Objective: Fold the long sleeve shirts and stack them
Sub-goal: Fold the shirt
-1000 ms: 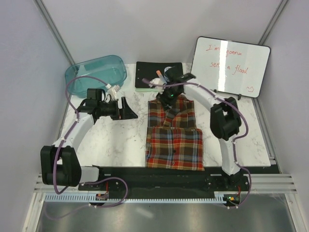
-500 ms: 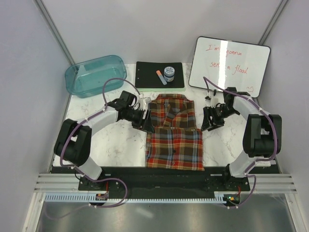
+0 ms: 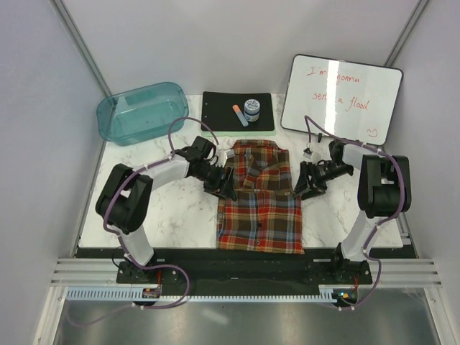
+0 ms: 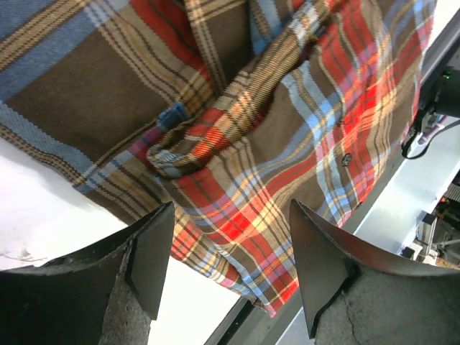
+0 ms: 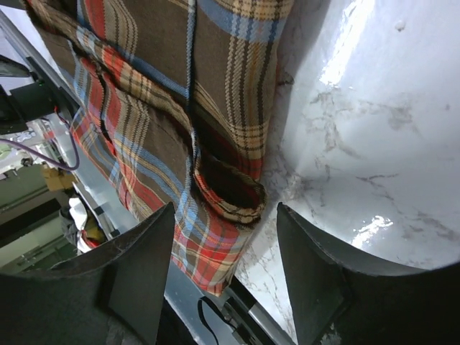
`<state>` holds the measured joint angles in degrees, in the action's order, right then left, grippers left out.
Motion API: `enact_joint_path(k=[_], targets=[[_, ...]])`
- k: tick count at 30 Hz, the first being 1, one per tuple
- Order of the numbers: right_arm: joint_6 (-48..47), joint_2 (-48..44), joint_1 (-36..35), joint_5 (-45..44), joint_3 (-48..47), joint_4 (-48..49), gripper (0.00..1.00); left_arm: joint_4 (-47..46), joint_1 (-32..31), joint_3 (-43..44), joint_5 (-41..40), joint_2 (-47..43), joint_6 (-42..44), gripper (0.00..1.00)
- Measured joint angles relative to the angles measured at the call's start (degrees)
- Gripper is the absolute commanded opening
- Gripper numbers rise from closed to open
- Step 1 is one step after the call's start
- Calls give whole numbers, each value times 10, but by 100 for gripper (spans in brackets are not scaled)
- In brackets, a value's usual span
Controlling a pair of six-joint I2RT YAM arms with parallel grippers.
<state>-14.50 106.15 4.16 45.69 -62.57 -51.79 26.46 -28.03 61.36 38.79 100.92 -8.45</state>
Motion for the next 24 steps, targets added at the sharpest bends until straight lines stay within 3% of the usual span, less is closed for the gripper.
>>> enact_joint_path(k=[8, 12, 14, 16, 18, 21, 24], targets=[[8, 3, -16, 25, 0, 14, 55, 0, -1, 14, -4, 17, 0, 70], [11, 3, -33, 25, 1, 24, 49, -1, -2, 16, 3, 23, 0, 51], [13, 3, -40, 25, 1, 29, 40, -3, -3, 16, 6, 25, 0, 44], [15, 3, -47, 25, 1, 32, 31, -3, -3, 16, 9, 26, 0, 30], [16, 3, -51, 25, 1, 33, 29, -5, -3, 16, 12, 26, 0, 15], [14, 0, -60, 25, 1, 31, 22, -8, -3, 9, 25, 20, 2, 2], [4, -14, -74, 27, 0, 26, 1, -4, -3, -9, 36, -7, 1, 2]])
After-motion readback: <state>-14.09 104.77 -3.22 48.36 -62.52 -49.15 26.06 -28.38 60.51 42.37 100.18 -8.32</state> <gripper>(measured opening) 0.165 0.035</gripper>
